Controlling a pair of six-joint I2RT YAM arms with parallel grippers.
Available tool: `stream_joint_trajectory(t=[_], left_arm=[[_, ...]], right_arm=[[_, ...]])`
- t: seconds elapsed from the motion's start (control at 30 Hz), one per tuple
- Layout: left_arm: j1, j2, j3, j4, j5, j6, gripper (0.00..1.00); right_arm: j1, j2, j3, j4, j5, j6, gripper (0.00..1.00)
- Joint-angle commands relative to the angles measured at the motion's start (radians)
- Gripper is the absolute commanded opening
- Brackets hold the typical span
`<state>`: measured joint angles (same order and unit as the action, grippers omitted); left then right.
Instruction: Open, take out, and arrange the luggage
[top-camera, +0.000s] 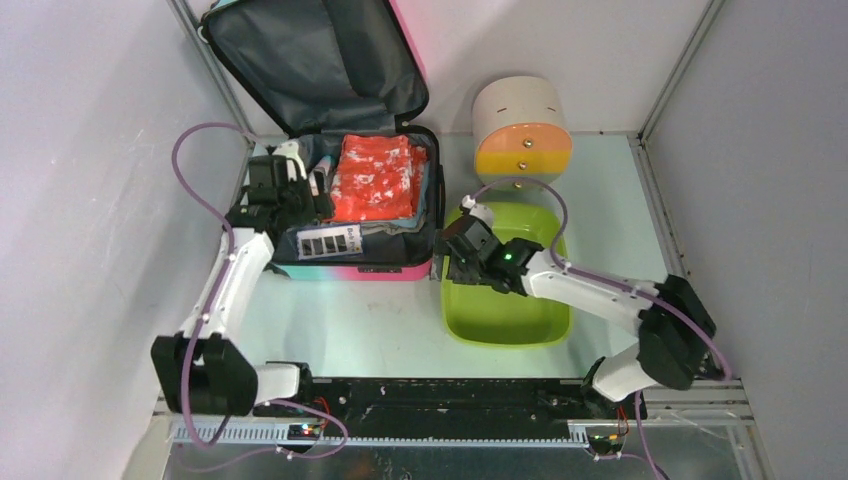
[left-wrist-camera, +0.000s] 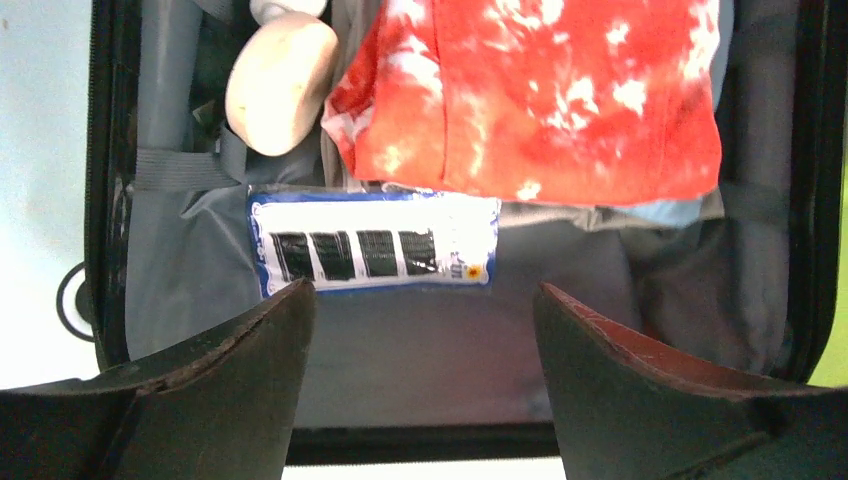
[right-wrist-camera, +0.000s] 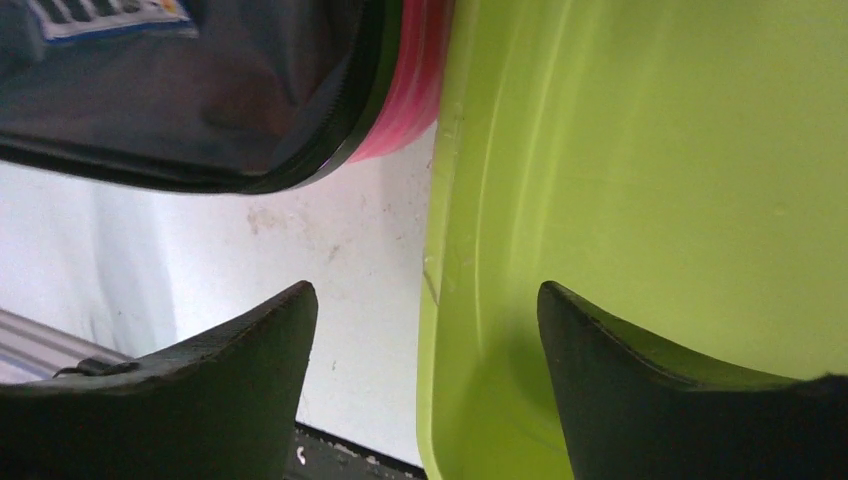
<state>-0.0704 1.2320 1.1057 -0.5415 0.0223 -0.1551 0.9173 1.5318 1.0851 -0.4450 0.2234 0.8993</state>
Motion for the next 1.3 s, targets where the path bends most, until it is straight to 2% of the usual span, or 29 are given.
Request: stream_joint_trajectory(t=[0.0, 0.17, 0.27, 0.4, 0.57, 0.73, 0.97, 1.13, 1.27], left_arm=[[0.061, 0.093, 0.093, 0.018, 0.115, -0.100, 0.84], [0.067, 0.204, 0.186, 0.030, 0.156, -0.278, 0.79], [0.067, 0.194, 0.142, 0.112, 0.121, -0.429, 0.79], [0.099, 0.170, 0.061, 0.177, 0.015, -0.531, 0.84], [0.160, 0.169, -0.061, 0.304, 0.082, -0.579, 0.85], [0.172, 0.205, -0.138, 0.433, 0.149, -0.620, 0.84], [0.161, 0.294, -0.115, 0.497, 0.136, -0.633, 0.83], [0.160, 0.355, -0.087, 0.450, 0.095, -0.634, 0.83], [0.159, 0.371, -0.118, 0.549, 0.127, -0.674, 0.83]], right_arm=[[0.008, -0.168, 0.042, -0.048, 0.077, -0.049, 0.86], [0.020, -0.250, 0.040, -0.063, 0.111, -0.079, 0.88], [0.023, -0.284, 0.040, -0.050, 0.111, -0.095, 0.88], [0.031, -0.328, 0.040, -0.023, 0.115, -0.119, 0.88], [0.031, -0.385, 0.041, -0.001, 0.111, -0.150, 0.88], [0.031, -0.405, 0.040, 0.015, 0.112, -0.154, 0.89], [0.025, -0.391, 0.041, 0.053, 0.104, -0.161, 0.88], [0.027, -0.397, 0.040, 0.048, 0.129, -0.161, 0.89], [0.028, -0.399, 0.041, 0.041, 0.143, -0.156, 0.88]])
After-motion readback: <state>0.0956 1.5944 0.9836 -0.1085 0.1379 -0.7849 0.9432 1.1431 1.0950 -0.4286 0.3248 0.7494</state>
